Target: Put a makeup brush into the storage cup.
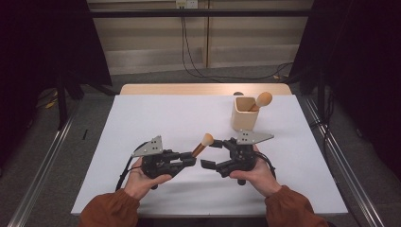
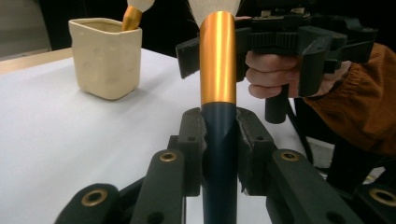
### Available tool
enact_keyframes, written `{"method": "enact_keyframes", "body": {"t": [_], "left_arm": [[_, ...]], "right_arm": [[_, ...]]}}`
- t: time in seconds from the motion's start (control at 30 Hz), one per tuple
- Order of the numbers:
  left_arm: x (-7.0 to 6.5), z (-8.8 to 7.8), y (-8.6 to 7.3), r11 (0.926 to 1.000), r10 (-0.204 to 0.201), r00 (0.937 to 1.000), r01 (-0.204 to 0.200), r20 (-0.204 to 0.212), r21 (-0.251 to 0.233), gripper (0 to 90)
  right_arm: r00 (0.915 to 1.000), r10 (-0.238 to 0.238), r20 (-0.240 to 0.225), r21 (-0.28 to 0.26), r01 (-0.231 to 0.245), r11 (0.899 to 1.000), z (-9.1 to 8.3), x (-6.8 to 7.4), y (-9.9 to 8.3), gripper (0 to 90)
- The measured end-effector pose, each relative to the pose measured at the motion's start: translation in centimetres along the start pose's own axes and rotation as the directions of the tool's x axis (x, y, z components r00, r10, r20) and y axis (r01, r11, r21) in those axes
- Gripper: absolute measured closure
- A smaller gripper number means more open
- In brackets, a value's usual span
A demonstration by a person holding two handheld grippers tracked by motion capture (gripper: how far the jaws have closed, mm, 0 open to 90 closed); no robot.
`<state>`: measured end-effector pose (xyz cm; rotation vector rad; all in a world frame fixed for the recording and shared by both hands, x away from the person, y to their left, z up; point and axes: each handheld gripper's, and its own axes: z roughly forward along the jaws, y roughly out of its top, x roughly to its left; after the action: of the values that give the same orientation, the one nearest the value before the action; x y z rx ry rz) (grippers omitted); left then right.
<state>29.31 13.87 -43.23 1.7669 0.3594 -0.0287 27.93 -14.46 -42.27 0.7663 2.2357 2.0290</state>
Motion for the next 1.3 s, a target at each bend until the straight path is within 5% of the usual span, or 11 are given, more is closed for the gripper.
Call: {"method": "enact_keyframes", "body": {"t": [0.87,1.3], "left_arm": [[0.0,0.4,0.0,1.0000,0.004,0.9999,-0.004,0.013,-0.001,74.2],[0.1,0.6,-0.2,0.9999,-0.002,0.9997,0.001,0.023,0.015,73.1]], "right_arm": [[0.9926,0.089,-0.083,-0.026,-0.091,0.995,1.4,-0.8,0.1,67.3],[0.9892,0.102,-0.105,-0.011,-0.104,0.995,1.4,-0.9,0.2,71.2]]}}
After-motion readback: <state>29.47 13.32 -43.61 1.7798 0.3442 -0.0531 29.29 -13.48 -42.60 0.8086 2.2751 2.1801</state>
